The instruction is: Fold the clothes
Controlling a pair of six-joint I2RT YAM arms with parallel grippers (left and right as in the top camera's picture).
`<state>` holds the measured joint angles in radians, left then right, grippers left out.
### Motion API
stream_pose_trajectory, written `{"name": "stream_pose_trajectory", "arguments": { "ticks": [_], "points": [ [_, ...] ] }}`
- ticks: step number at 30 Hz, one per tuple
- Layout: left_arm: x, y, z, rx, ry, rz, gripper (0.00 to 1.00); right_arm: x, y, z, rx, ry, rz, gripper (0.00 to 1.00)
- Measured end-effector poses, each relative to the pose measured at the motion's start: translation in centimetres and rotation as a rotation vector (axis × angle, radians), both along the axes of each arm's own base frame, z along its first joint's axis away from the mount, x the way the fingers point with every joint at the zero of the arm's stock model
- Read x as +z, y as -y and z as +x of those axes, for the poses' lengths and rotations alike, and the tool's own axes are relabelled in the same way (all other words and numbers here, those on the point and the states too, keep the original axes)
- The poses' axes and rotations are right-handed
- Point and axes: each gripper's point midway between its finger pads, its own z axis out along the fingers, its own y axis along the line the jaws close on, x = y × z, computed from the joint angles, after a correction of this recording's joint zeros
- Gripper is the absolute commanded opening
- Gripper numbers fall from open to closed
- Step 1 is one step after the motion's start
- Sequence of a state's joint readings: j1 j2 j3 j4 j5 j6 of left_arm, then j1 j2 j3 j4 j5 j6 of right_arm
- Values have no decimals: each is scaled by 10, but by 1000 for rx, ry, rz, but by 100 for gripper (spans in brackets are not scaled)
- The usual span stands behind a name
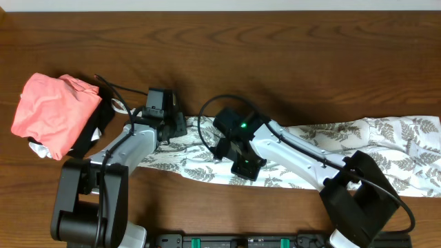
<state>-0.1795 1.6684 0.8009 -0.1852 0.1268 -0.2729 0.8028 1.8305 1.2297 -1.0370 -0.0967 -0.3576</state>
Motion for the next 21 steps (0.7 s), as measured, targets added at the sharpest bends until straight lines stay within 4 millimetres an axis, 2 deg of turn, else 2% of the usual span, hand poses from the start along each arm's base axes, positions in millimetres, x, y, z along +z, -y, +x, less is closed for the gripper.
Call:
{"name": "stream_pose_trajectory", "arguments": {
  "ticks": [8,9,12,14,16,19,21],
  "points": [
    [-1,-1,-3,0,-14,3,28,-1,0,26,-70,110,-8,37],
    [-2,-1,-3,0,-15,3,28,-1,-2,32,-78,133,2,38],
    [-2,-3,-3,7,-17,3,27,0,-13,46,-102,188,50,50],
    [-2,-7,-3,18,-17,2,28,2,-23,54,-116,214,90,52],
    [-2,-12,-2,29,-17,3,40,3,-31,58,-121,225,132,53],
    [2,-18,0,50,-9,1,46,6,-43,61,-126,228,187,54],
    [12,-21,3,58,17,-2,52,8,-51,64,-133,232,225,54]
  ]
}}
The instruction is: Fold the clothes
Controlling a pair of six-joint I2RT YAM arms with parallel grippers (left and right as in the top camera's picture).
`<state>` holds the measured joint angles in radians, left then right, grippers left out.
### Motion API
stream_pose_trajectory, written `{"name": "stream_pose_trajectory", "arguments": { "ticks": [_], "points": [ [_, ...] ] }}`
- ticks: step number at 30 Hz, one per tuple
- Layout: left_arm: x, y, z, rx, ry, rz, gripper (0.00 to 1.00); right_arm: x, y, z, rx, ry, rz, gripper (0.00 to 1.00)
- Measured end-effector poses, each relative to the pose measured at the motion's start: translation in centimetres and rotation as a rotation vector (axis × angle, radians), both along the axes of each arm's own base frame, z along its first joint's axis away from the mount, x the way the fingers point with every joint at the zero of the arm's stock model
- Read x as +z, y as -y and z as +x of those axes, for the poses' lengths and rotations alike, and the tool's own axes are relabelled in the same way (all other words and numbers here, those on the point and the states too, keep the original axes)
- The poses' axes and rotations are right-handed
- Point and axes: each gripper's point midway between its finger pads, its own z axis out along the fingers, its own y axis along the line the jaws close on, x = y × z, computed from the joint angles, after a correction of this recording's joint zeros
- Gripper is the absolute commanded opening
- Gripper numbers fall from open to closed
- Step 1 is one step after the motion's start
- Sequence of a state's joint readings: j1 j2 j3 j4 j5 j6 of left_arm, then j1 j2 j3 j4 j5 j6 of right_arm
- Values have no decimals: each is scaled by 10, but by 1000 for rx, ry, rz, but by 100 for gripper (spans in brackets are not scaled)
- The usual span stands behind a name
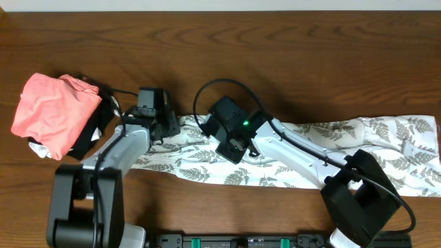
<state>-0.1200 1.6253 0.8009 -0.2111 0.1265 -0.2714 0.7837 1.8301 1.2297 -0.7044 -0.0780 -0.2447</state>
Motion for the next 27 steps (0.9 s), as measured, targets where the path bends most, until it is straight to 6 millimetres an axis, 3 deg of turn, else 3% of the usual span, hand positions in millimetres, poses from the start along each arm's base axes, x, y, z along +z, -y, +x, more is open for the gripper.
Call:
{"name": "stream_pose_trajectory", "arguments": {
  "ticks": [3,6,10,15,27],
  "points": [
    [25,-1,6,4,72,-6,61,3,-10,5,-6,17,46,51],
    [58,0,10,5,163,-18,62,7,-18,12,-11,41,83,45],
    [89,-4,9,16,246,-14,63,12,-28,18,-12,74,124,44],
    [96,-31,4,95,251,63,67,15,-39,14,13,79,154,46],
    [93,-122,-8,416,218,109,72,21,-69,17,57,133,241,45]
  ]
}}
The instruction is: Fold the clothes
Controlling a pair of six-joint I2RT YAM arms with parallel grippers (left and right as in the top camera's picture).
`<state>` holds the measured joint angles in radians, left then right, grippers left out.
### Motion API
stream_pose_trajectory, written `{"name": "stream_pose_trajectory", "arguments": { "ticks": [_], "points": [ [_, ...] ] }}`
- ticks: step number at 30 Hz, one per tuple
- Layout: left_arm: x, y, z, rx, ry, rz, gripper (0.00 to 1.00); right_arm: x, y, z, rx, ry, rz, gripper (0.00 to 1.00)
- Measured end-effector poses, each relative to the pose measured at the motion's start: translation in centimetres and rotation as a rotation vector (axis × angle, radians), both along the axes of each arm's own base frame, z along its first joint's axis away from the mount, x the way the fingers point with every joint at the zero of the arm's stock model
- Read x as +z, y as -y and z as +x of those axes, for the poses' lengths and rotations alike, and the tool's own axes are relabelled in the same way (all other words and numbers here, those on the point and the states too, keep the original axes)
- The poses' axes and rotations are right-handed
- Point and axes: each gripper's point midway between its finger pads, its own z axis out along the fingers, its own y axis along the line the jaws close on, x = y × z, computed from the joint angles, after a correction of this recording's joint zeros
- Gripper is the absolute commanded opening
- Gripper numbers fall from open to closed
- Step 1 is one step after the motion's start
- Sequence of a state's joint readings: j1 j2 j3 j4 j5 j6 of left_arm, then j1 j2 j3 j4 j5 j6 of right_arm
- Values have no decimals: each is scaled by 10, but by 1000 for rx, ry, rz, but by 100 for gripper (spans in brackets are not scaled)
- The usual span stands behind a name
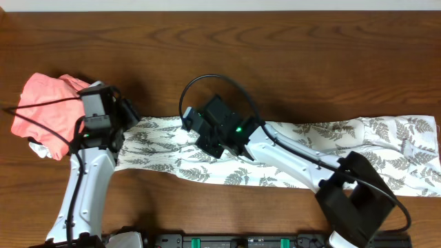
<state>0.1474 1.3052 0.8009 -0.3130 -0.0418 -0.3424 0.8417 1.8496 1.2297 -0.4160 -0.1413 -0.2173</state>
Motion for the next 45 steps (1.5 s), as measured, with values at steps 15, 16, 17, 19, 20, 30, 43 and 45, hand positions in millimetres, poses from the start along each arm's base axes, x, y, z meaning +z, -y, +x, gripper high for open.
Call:
{"name": "stream_pose_trajectory", "arguments": {
  "ticks": [15,16,17,19,20,30,43,45],
  "points": [
    [-3,-14,-7,63,-13,-21,73,-37,-17,-3,14,-23,-12,1],
    [-3,-14,-7,63,-13,-23,73,-37,-17,-3,14,-23,-12,1],
    [-3,-14,-7,61,-13,-24,73,-37,-17,-3,13,-21,-13,1],
    [-3,-14,-7,61,-13,-24,73,-37,-16,-1,4,-15,-18,4],
    [-3,-14,-7,61,-13,-24,73,-37,-15,0,-6,-9,-21,8],
    [-3,-14,-7,61,-14,-25,73,-30,-19,15,-40,55,0,41],
    [-3,-14,-7,61,-14,-25,73,-34,-26,21,-45,78,21,24],
    [-3,-14,-7,61,-14,-25,73,-40,-25,20,-45,71,10,21]
  ]
}}
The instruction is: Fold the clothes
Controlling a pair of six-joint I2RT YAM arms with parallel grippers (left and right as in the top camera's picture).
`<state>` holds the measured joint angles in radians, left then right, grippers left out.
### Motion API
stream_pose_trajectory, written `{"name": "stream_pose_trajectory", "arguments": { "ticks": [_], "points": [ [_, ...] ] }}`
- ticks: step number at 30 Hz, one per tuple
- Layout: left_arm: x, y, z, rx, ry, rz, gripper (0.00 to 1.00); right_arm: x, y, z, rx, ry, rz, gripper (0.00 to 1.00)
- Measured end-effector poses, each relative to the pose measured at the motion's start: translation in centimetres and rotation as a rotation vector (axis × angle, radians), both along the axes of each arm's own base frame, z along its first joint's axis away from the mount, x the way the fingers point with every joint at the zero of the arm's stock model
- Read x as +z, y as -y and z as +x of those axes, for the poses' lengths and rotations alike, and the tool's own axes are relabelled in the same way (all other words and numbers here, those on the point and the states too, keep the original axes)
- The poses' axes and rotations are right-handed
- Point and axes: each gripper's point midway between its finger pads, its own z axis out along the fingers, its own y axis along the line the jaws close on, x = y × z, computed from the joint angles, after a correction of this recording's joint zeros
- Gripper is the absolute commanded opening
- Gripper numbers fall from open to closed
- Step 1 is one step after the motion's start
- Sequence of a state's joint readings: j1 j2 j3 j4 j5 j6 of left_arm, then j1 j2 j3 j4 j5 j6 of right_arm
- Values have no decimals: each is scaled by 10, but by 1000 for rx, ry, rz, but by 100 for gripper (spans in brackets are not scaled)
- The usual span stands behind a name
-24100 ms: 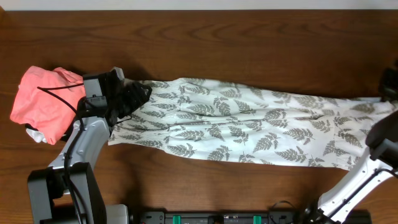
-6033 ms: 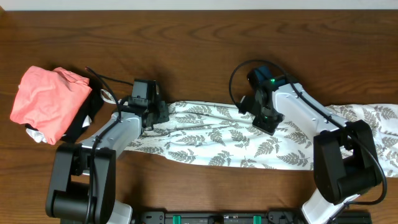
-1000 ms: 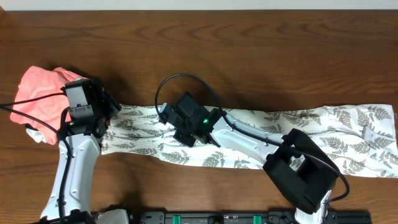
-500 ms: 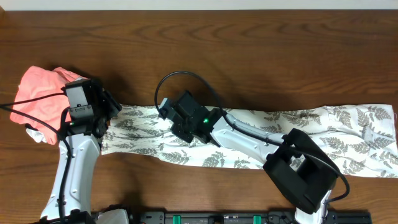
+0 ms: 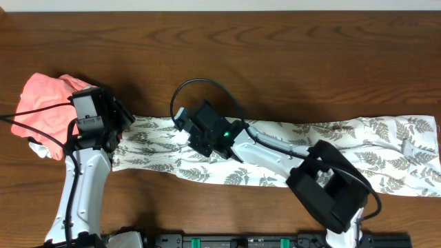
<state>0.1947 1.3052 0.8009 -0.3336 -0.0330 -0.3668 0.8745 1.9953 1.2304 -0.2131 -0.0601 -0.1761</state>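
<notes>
A long white garment with a grey fern print (image 5: 310,148) lies stretched across the table from left to far right. My left gripper (image 5: 116,132) sits at its left end, fingers pointing right and down onto the cloth, apparently shut on that end. My right gripper (image 5: 180,124) rests over the garment's upper edge left of the middle. The wrist hides its fingers, so I cannot see how the jaws stand. A crumpled pink garment (image 5: 48,110) lies at the far left.
Black and white cloth (image 5: 34,146) pokes out under the pink pile. The right arm (image 5: 275,151) stretches across the fern garment, and its cable (image 5: 200,86) loops above it. The wooden table's (image 5: 275,48) far edge runs along the top.
The right gripper has shifted a little further left along the garment's upper edge. The left gripper and the garment's left end have barely moved.
Both grippers first stood close together over the bunched left part of the fern garment near the table's middle. Then both sat further left, and the garment's left end went with the left gripper. It now lies drawn out, reaching almost to the pink pile.
</notes>
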Motion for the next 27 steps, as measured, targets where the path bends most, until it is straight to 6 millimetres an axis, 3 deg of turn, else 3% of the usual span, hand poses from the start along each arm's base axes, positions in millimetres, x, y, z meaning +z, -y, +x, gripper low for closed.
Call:
{"name": "stream_pose_trajectory", "arguments": {
  "ticks": [3,7,15,19,23,27],
  "points": [
    [0,0,0,0,0,0,73,-1,0,-1,-2,-1,-1,16],
    [0,0,0,0,0,0,73,-1,-1,-1,1,2,-3,2],
    [0,0,0,0,0,0,73,-1,-1,-9,5,-24,-26,1],
    [0,0,0,0,0,0,73,16,-14,-31,58,-23,-27,1],
    [0,0,0,0,0,0,74,36,-35,-66,146,-26,-6,1],
    [0,0,0,0,0,0,73,33,-43,-96,214,-61,-23,7]
  ]
}}
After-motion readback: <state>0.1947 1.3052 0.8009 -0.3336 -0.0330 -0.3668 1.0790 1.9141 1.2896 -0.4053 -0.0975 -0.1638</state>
